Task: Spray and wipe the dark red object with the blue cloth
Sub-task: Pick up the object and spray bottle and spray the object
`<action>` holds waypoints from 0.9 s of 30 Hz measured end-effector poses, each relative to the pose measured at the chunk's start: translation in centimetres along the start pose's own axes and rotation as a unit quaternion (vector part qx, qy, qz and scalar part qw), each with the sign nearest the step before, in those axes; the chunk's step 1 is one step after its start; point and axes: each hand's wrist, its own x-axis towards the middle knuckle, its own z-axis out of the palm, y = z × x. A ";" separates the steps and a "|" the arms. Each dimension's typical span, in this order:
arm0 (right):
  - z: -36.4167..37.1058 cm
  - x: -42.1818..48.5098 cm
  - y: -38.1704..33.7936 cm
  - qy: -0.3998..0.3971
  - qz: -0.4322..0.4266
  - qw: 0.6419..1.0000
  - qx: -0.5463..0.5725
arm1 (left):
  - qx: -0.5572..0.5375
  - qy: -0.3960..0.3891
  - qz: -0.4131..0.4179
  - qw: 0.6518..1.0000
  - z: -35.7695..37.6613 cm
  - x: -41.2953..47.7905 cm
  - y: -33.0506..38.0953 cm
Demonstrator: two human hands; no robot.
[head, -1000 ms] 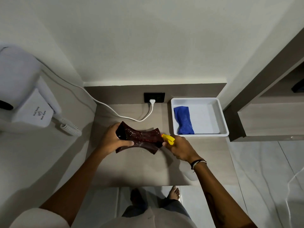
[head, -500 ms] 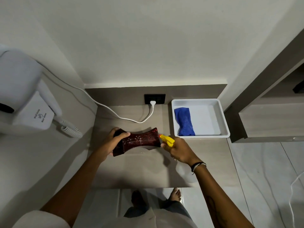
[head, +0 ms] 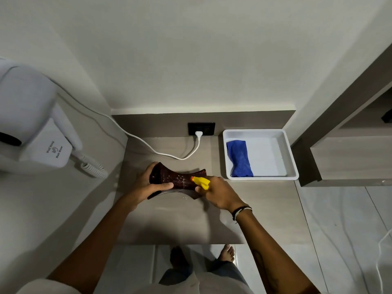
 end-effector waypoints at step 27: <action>1.0 -2.6 -1.7 -0.004 -0.070 0.998 0.012 | 0.020 0.121 -0.083 0.989 0.6 -0.5 2.3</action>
